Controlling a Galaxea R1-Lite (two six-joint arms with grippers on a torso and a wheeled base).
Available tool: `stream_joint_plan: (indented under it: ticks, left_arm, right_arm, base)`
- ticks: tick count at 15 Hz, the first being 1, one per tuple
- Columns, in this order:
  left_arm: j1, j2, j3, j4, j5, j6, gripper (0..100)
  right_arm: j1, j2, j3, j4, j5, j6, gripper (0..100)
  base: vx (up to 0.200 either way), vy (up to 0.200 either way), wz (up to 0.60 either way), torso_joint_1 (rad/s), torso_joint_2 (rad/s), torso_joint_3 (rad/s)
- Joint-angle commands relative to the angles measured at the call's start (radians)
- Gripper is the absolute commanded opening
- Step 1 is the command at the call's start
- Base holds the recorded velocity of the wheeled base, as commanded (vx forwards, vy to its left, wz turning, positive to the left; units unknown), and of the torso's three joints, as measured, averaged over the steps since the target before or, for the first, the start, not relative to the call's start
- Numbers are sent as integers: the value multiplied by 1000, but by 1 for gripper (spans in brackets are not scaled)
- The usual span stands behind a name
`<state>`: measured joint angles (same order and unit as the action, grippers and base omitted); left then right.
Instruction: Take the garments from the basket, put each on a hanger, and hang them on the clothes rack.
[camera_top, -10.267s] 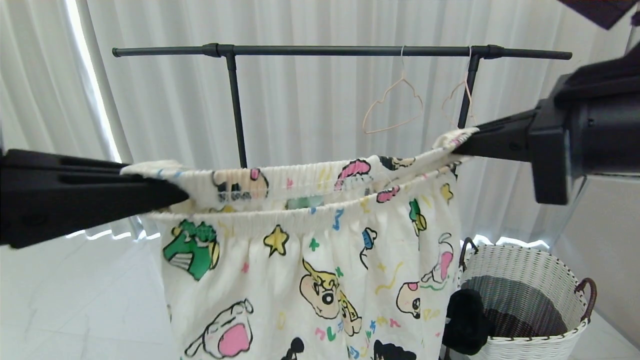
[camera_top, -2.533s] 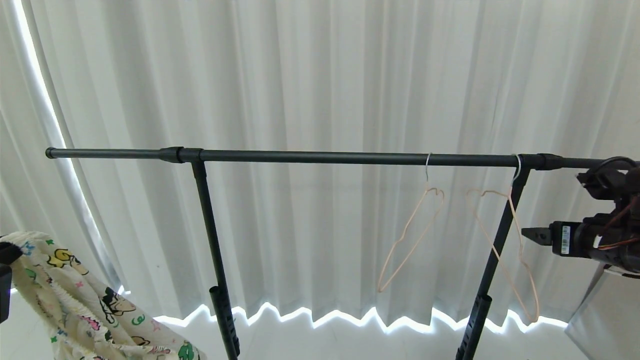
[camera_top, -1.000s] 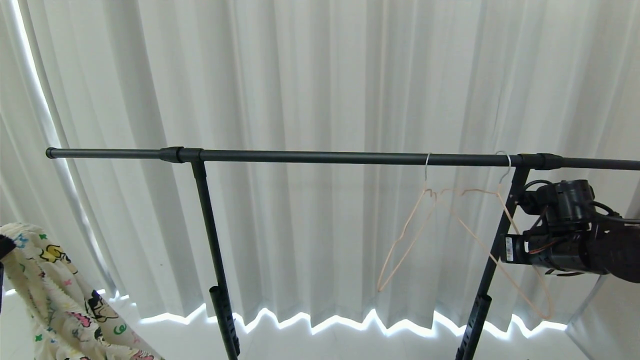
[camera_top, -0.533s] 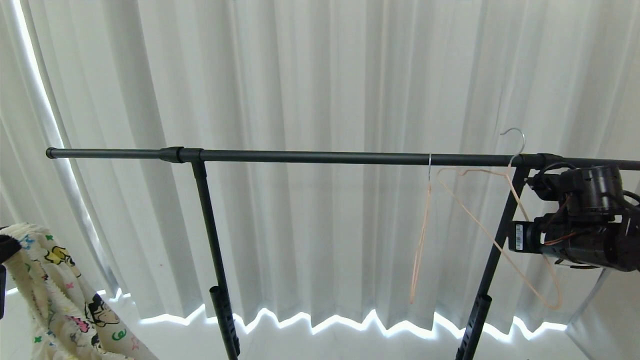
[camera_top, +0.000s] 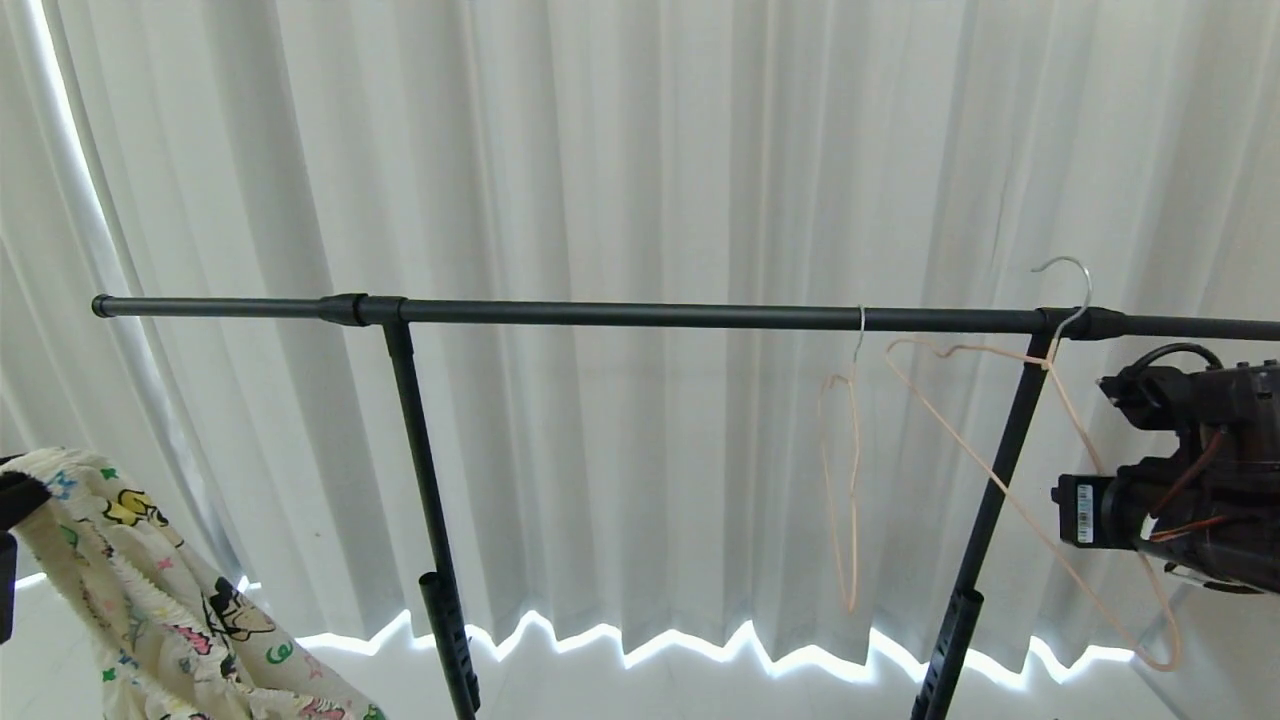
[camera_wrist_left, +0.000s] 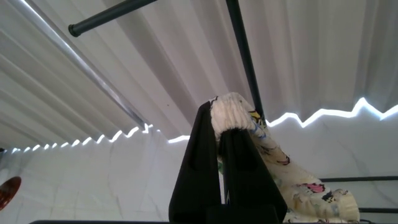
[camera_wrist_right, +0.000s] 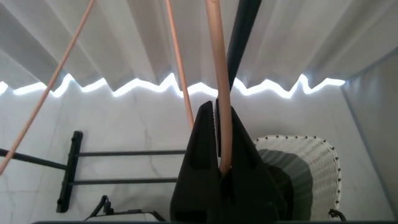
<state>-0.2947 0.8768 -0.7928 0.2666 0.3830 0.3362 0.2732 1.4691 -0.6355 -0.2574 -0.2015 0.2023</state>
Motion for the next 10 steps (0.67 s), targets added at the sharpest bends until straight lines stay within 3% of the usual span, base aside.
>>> stream_joint_plan:
  ticks: [1, 3, 10]
  left_arm:
    - [-3, 4, 0, 0, 1, 1, 0]
    - [-24, 5, 0, 0, 1, 1, 0]
    - [-27, 24, 10, 0, 1, 1, 0]
  right_arm:
    - [1, -82, 36, 4, -1, -11, 0]
    - [1, -115, 73, 4, -1, -44, 0]
    - [1, -158, 125, 4, 5, -77, 0]
  base:
    - [0, 0, 0, 0, 0, 0]
    - [0, 0, 0, 0, 0, 0]
    - [-200, 0, 0, 0, 2, 5]
